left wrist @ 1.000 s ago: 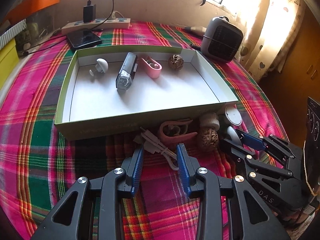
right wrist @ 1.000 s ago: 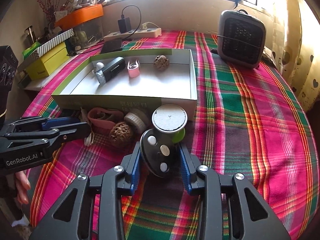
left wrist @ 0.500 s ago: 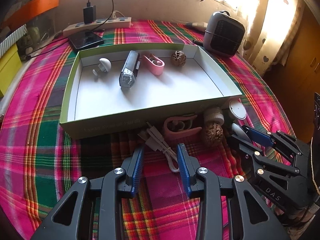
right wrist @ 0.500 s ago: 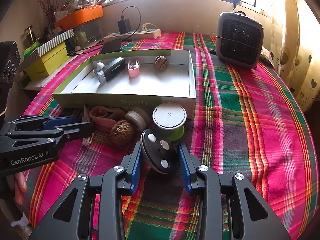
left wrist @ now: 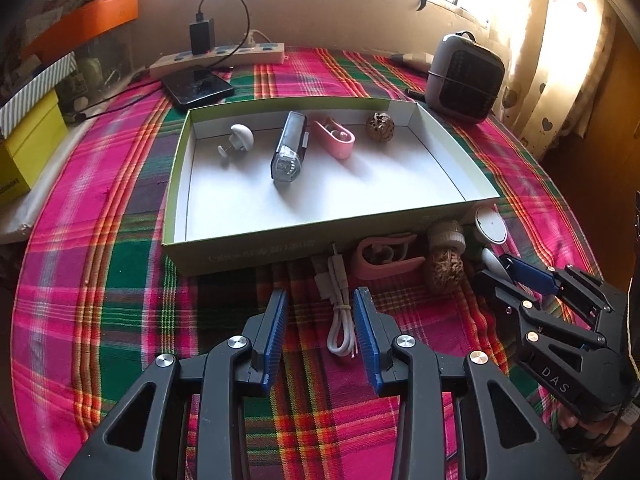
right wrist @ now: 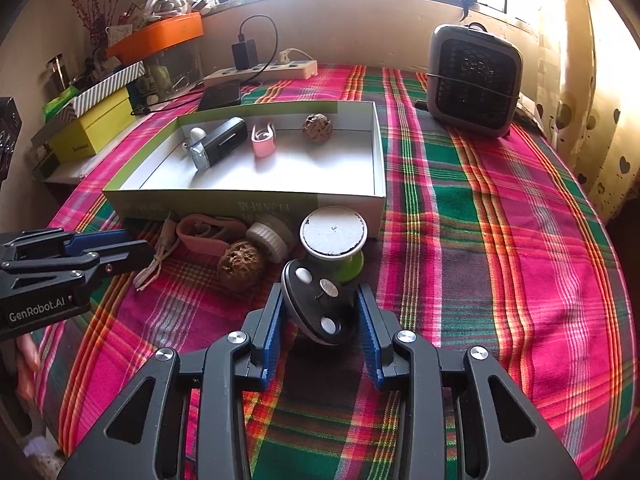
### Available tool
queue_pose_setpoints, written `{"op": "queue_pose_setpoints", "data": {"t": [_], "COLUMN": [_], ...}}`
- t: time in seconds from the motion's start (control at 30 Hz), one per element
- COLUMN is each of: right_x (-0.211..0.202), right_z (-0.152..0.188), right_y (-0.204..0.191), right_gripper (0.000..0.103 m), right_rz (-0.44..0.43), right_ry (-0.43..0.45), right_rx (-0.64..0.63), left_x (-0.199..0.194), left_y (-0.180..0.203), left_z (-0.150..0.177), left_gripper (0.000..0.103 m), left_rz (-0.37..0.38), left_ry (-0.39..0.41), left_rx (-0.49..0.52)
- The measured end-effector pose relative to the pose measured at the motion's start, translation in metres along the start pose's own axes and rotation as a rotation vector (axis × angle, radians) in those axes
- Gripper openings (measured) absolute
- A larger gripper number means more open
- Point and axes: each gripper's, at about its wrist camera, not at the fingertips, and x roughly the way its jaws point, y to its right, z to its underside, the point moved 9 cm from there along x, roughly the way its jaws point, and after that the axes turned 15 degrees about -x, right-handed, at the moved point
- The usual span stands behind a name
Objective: Organize objects
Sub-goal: 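Grasp the white USB cable with the left gripper while the right gripper lifts the black dotted object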
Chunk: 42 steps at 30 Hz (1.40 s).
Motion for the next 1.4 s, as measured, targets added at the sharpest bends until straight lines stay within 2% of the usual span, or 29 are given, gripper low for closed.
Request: {"op": "queue_pose_setpoints", "data": {"t": [0.17, 0.37, 0.67, 1.4], "right_x": [0.000, 0.000, 0.001, -0.004], "right_z": [0.000, 0.000, 0.000, 0.001], "right_y": [0.000, 0.001, 0.000, -0.004], "right_gripper": [0.036, 0.036, 0.036, 0.036], "right_rz": [-0.006, -0.005, 0.001, 0.036], "right_ry": [0.001, 0.000, -0.002, 0.001], "right_rx": [0.002, 0.002, -0.004, 0.007], "left_x": [0.011, 0.010, 0.010, 0.004], "left_y": [0.004, 0.002, -0.006, -0.012], "left_z": [0.004, 0.001, -0.002, 0.003], "left_gripper": [0.032, 0.032, 0.016, 0.015], "left_rz": [-0.017, -0.023, -0.003, 0.054], "left_ry": [-0.017, 0.002, 0.010, 0.015], "left_rx": [0.013, 0.022, -0.008, -0.022]}}
